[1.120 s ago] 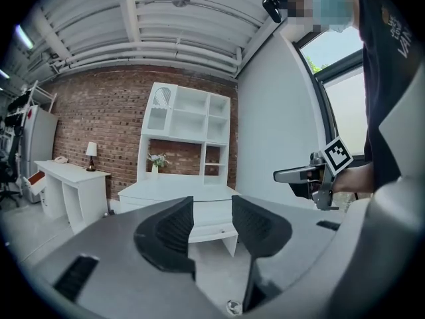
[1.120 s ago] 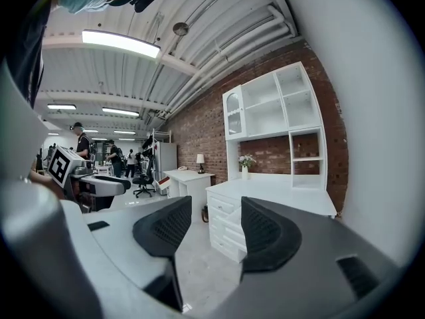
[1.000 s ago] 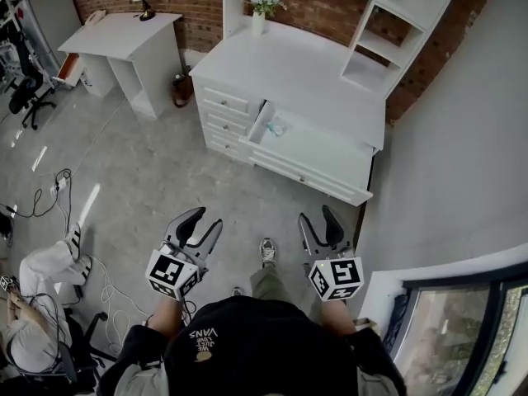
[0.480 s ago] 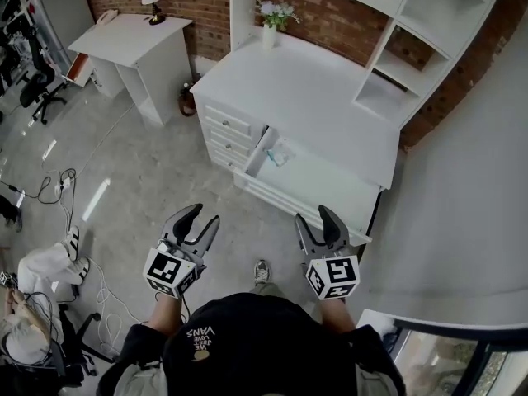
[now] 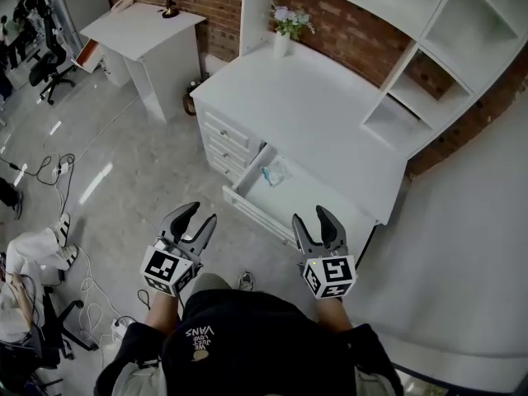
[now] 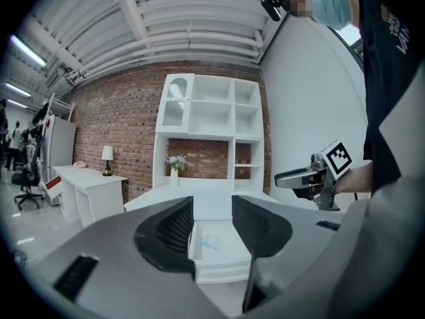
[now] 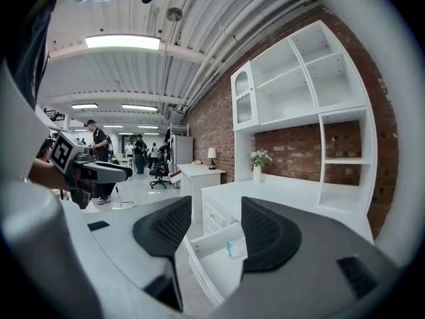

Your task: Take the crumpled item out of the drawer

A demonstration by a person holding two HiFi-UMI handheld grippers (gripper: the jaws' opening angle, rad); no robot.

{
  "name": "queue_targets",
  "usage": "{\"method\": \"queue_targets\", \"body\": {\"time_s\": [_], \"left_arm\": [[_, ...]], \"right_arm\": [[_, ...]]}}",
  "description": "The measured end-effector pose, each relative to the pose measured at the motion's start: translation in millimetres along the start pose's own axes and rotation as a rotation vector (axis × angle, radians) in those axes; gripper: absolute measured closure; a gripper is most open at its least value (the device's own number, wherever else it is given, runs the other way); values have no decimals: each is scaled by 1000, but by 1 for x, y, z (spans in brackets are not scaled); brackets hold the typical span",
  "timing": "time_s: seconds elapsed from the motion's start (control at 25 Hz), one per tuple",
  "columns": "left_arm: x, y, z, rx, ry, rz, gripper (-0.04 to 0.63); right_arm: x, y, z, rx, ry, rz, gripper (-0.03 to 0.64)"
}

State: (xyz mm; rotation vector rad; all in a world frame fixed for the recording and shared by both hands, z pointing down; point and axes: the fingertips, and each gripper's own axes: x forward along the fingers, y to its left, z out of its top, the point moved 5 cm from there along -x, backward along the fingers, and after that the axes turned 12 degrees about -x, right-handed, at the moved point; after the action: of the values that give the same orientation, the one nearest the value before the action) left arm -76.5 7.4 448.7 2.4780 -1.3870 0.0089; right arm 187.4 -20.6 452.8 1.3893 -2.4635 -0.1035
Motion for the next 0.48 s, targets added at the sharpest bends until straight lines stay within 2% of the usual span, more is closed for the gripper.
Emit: {"method": "queue_targets", "body": {"time_s": [0.48], "left_arm": [[48, 22, 7, -19, 8, -8, 434]], "right_arm": [[57, -23, -17, -36, 69, 32, 407]]}}
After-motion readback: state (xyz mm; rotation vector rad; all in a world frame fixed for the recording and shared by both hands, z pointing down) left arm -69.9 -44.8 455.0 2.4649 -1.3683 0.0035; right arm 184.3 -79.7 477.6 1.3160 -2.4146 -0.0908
